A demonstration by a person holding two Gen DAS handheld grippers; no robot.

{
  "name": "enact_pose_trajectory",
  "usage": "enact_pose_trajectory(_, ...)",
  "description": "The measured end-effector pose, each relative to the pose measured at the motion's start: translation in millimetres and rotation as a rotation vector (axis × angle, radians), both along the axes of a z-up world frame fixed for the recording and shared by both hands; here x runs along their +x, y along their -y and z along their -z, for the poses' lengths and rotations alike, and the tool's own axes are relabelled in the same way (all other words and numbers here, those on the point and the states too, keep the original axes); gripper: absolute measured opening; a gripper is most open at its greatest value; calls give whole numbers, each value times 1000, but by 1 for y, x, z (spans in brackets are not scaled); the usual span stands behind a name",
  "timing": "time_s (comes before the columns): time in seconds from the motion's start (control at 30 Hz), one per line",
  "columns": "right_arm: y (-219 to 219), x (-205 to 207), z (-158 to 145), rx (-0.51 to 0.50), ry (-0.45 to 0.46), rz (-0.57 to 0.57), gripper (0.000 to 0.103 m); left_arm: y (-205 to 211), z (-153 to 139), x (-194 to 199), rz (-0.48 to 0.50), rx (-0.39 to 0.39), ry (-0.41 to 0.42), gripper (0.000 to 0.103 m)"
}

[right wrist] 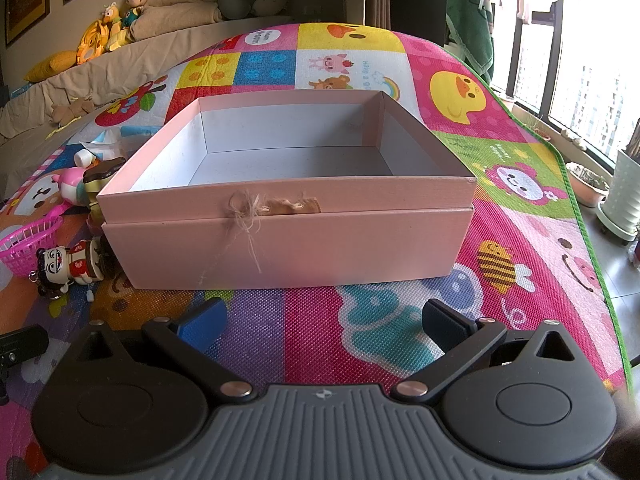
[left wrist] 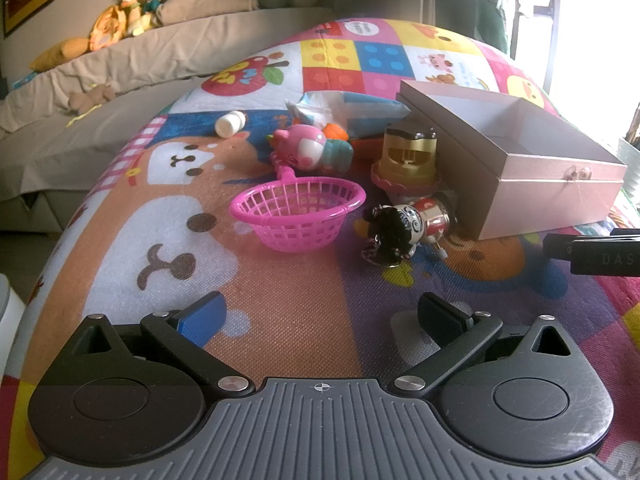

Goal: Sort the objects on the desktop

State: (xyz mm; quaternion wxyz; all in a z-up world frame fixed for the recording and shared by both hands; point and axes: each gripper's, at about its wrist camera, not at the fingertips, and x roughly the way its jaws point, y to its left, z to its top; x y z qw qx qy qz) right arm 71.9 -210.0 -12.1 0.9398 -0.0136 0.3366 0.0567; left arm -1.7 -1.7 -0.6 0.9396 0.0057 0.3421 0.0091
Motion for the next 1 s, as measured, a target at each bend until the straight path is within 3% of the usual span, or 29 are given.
enact_pose_trajectory(1.0,0,-9,-2,9,-15,12,103,0,0,0,4,-6,-1,103)
